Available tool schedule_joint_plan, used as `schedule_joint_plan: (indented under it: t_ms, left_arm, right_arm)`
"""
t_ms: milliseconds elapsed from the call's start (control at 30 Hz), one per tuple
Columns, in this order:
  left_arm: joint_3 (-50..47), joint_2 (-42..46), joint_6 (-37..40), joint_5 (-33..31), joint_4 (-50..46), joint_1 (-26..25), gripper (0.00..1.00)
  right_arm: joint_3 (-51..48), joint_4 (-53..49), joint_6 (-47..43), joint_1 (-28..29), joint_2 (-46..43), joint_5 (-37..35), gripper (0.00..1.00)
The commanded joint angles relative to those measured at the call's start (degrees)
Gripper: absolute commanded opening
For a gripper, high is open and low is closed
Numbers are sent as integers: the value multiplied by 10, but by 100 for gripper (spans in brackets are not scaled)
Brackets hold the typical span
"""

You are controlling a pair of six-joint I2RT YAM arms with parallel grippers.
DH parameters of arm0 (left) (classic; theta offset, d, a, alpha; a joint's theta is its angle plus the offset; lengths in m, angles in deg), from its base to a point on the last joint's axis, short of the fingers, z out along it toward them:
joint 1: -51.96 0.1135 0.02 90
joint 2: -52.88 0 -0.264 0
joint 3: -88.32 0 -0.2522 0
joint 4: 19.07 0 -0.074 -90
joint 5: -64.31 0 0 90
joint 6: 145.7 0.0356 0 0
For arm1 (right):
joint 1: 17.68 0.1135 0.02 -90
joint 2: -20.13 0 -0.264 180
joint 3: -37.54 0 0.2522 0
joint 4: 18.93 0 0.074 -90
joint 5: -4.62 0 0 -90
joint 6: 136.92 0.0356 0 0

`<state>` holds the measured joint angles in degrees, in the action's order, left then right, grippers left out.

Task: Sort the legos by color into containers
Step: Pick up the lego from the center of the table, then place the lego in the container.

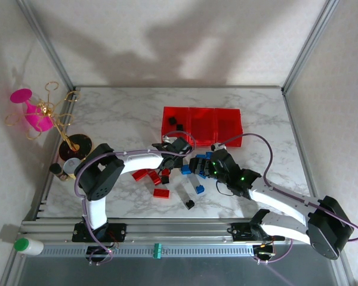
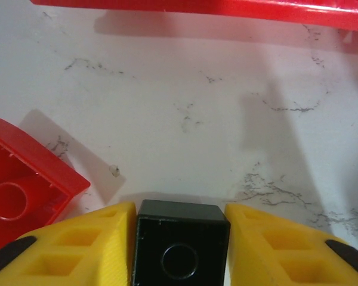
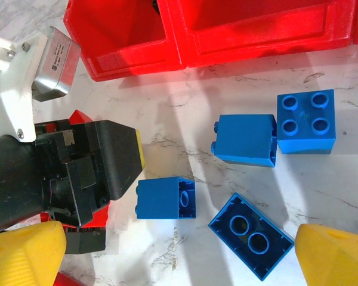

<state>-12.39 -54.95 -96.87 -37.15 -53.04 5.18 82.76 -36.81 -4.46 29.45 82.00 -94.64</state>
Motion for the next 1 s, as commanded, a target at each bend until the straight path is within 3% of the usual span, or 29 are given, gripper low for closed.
schedule_joint_plan:
  t_ms: [0,400,600,967]
  left_arm:
    - [14,5,8,-22,-16,0,37]
    - [32,67,25,-40,-39,4,33]
    - [70,86,49,-52,-50,37,33]
    - [239,-33,90,-32,-33,105,33]
  right_arm:
    - [-9,-3,4,5,-14,-11,99]
    - [6,-4,5,3,-30,-9,99]
    - [30,-3,38,-8,-28,-17,99]
    - [54,28,11,-65,-10,48,99]
